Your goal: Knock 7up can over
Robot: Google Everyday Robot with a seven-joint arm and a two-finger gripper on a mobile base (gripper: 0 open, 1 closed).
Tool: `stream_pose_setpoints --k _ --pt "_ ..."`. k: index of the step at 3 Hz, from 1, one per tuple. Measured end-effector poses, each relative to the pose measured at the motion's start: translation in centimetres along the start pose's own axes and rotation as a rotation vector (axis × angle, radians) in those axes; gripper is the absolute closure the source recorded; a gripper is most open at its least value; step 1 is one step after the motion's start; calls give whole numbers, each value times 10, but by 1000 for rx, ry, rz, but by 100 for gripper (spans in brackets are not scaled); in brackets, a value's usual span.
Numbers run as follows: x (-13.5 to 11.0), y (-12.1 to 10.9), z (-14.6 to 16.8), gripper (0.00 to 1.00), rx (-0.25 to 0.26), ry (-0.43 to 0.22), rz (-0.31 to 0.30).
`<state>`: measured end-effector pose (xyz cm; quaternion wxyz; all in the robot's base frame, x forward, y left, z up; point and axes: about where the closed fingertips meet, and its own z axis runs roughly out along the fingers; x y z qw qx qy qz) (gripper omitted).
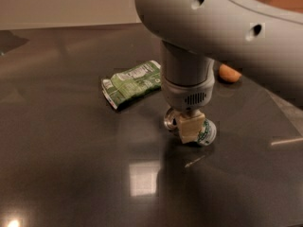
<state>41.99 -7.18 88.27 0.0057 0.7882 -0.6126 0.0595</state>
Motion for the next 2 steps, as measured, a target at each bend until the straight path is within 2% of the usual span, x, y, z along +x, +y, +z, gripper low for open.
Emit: stream_pose_setpoints --k 1,2 --pt "-2 -3 -1 0 14 -6 0" --pt "-2 -3 -1 0 14 -6 0"
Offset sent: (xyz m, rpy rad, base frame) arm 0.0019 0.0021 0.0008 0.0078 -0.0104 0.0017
